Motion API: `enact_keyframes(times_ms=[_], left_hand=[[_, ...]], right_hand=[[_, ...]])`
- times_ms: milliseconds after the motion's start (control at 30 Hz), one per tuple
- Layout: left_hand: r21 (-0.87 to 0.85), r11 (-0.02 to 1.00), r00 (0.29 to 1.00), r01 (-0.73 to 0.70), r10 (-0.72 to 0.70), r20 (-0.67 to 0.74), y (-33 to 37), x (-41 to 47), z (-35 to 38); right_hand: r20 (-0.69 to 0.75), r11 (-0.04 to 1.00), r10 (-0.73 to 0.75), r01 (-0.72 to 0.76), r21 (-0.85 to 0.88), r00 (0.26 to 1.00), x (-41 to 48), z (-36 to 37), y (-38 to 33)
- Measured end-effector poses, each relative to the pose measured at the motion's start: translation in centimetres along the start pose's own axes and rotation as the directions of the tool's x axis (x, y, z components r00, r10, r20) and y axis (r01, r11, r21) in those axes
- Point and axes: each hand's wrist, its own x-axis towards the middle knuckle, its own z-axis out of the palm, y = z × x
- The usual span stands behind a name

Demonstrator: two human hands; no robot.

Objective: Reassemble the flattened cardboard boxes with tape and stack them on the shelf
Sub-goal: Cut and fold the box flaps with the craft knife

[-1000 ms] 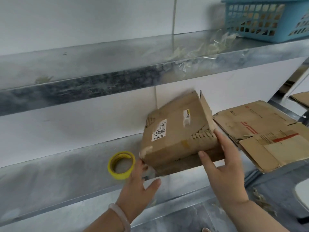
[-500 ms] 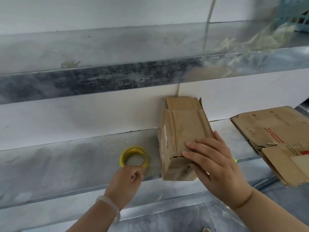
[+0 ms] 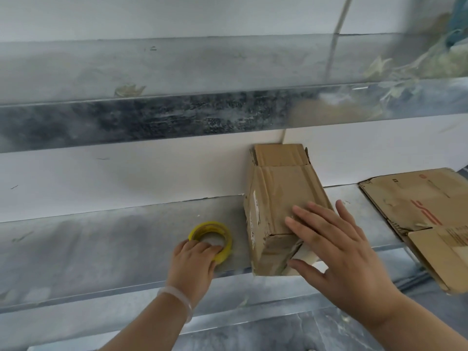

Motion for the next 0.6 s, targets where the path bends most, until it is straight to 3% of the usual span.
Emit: enact_keyframes(times_ms=[133,300,400,500,600], left_hand=[[-0.204,0.979,0.994,-0.014,-0.007,-0.106,0.2,-0.5,-2.5],[-0.545,0.839,0.982,0.015,-0.115,-0.150,0.7,-0.9,-8.5],[-0.652,0.758,0.972,-0.021,-0.136,-0.190,2.0,-0.8,-12.2],[-0.643,0.756,0.965,-0.123,-0.060,-0.256,3.4,-0.3,-15.0],[-0.612,0.771,0.954,-0.174,-0.023,-0.300,4.0,0.0,-16.9]], right_hand=[[-0.030,0.999,0.042,-0.041,0.017,0.999,0.6,-0.5,-1.2],[-0.134,0.990,0.002,0.017,0.140,0.991,3.3,-1.6,-3.8],[-0.015,0.984,0.064,-0.060,0.165,0.998,5.7,-2.2,-5.6],[0.210,0.931,0.206,-0.257,0.259,0.956,8.9,-3.7,-7.0],[0.276,0.874,0.249,-0.339,0.349,0.928,10.4,-3.8,-7.6]])
